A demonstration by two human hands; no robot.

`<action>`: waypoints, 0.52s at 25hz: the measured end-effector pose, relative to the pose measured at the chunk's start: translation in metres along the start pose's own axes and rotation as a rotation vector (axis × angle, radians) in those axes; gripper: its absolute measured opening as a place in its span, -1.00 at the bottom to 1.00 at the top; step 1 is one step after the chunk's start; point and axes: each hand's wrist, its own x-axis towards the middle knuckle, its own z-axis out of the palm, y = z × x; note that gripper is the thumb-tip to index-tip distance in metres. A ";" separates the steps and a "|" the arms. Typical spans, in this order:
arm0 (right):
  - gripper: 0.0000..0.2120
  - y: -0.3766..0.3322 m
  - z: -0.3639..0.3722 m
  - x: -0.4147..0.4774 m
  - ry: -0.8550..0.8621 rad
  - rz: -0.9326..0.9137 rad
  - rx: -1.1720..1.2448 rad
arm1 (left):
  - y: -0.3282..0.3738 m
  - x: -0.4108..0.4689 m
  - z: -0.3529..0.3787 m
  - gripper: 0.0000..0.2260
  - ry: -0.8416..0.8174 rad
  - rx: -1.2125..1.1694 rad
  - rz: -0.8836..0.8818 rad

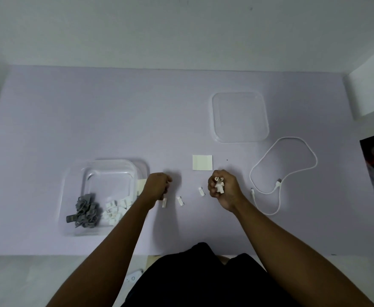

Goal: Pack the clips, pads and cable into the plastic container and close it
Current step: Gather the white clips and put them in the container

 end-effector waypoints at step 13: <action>-0.63 0.007 0.018 -0.003 -0.054 -0.014 -0.070 | -0.040 -0.019 0.009 -0.61 -0.007 1.128 0.224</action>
